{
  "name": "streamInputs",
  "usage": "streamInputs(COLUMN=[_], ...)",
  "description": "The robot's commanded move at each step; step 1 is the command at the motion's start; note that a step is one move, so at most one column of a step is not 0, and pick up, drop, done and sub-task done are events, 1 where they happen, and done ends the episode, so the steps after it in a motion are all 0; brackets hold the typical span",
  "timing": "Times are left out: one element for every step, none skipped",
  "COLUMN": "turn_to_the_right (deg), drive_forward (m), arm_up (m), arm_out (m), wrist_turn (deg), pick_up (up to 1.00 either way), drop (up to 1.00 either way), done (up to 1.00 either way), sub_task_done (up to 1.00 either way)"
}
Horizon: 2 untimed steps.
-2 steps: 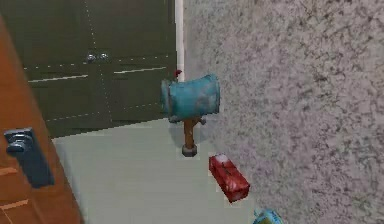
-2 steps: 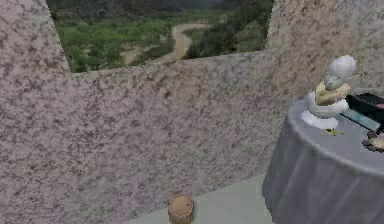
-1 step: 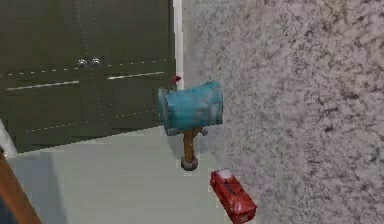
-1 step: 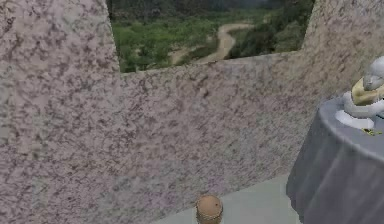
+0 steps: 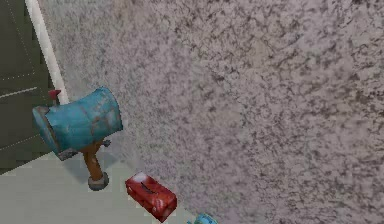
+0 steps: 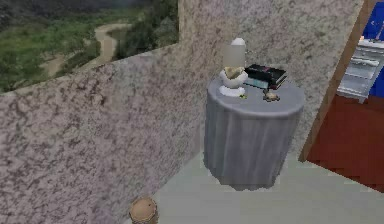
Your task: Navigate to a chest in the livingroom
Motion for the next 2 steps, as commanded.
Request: streamInputs(turn_to_the_right=[0.0, -18.0], drive_forward=[0.20, 0.00], arm_up=[0.00, 0.00], arm_out=[0.00, 0.00], wrist_turn=[0.0, 0.0], pick_up=[0.00, 0.00], drop=[0.00, 0.00], done=[0.00, 0.00], sub_task_done=[0.00, 0.00])
